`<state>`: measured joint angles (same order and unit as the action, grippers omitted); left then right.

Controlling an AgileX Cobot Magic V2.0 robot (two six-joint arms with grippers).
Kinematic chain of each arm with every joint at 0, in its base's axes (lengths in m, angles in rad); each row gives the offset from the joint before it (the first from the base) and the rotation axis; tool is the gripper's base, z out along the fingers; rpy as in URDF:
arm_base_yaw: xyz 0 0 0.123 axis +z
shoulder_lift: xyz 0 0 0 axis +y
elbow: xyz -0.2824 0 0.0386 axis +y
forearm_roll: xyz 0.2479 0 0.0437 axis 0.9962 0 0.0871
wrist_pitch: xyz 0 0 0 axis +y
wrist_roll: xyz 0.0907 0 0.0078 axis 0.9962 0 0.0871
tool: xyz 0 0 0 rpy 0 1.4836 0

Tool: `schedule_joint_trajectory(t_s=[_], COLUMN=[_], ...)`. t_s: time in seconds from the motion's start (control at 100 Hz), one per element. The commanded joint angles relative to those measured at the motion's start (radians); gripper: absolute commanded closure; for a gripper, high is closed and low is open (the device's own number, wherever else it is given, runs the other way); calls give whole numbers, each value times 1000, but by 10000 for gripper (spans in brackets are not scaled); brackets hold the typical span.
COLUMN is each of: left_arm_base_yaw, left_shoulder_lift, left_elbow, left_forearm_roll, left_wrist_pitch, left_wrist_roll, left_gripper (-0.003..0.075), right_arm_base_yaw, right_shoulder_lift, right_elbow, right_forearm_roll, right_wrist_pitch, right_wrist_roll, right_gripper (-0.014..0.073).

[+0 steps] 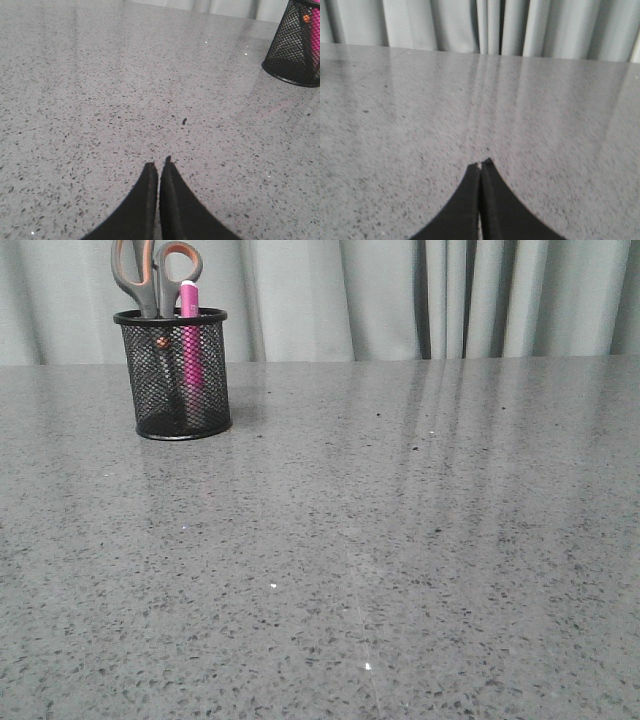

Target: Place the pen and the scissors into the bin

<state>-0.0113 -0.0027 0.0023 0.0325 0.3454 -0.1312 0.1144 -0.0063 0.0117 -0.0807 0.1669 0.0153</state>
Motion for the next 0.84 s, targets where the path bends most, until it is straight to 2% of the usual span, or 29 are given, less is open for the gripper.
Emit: schedule_joint_trajectory(t_s=[0.0,0.18,0.83], left_arm_base_yaw=[1,1,1], left_shoulder_lift=[-34,-34,-34], left_elbow=[43,43,43], left_forearm_roll=[-15,-15,-15], left_wrist_pitch=[-36,-36,-36], left_wrist_roll=[-10,-10,-10], left_gripper=[739,739,739], right_arm_base_yaw=[-17,-17,-17], right_shoulder_lift=[-24,-24,-24], right_elbow=[13,13,13], right_forearm_roll=[10,10,9], right_wrist_pitch=[-14,122,119], right_wrist_roll=[-15,-15,-15], right_gripper=[664,663,663])
